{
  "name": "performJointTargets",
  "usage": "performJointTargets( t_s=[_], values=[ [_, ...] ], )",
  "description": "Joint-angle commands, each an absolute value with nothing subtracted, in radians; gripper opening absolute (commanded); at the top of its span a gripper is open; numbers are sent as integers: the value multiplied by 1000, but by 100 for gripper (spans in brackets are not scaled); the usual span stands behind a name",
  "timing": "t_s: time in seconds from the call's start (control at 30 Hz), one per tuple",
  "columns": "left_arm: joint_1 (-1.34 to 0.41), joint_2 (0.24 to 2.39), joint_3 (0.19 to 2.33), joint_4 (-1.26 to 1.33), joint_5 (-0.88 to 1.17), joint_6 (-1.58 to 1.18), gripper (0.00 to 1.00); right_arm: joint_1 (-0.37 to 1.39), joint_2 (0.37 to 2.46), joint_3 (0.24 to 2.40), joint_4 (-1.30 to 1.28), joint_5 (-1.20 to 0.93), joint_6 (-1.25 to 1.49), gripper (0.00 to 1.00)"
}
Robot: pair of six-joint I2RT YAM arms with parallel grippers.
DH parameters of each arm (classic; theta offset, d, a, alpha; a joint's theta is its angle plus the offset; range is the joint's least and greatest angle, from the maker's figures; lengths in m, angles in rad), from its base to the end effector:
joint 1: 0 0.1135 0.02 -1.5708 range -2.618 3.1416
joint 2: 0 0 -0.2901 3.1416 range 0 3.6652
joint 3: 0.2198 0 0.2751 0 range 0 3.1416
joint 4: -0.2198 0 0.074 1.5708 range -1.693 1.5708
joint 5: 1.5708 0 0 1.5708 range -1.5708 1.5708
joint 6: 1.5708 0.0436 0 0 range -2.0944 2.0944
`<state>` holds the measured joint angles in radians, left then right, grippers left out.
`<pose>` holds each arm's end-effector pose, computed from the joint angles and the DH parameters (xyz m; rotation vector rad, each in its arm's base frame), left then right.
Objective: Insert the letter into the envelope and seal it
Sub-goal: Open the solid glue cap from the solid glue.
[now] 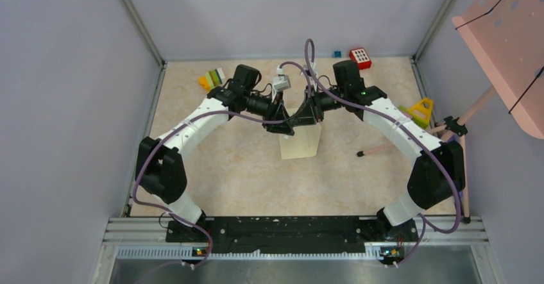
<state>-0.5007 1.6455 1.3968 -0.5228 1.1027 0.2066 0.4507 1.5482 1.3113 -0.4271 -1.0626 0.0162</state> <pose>0.3180 -0.2184 0.3295 1.2559 1.8054 -1.4266 0.3106 0.1926 0.3401 -1.0384 1.9184 1.4354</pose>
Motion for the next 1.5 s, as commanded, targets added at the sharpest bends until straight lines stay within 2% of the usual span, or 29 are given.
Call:
performJointTargets(
  t_s=[0.0, 0.1, 0.27, 0.33, 0.43, 0.63, 1.1, 1.4, 1.47],
  values=[
    [-504, 1645, 1421, -467, 1121, 194, 51, 463, 1539, 1352, -356, -1112, 57, 22],
    [-504, 1643, 1421, -457, 1123, 186, 48, 453, 1539, 1344, -346, -1118, 64, 22],
    [-502, 1641, 1423, -455, 1123, 181, 34, 438, 1540, 1337, -333, -1127, 70, 22],
    [-501, 1640, 1421, -452, 1126, 178, 35, 426, 1539, 1326, -301, -1145, 99, 22],
    [-495, 1636, 1415, -435, 1132, 161, 45, 408, 1532, 1307, -250, -1171, 147, 22],
    [-481, 1638, 1414, -407, 1152, 130, 48, 399, 1526, 1289, -248, -1174, 131, 22],
    [-460, 1645, 1401, -357, 1186, 80, 41, 380, 1538, 1286, -272, -1162, 93, 22],
    [-463, 1653, 1392, -350, 1193, 72, 44, 381, 1519, 1266, -216, -1151, 141, 23],
    [-461, 1654, 1392, -347, 1195, 71, 40, 379, 1518, 1266, -214, -1150, 140, 23]
  ],
)
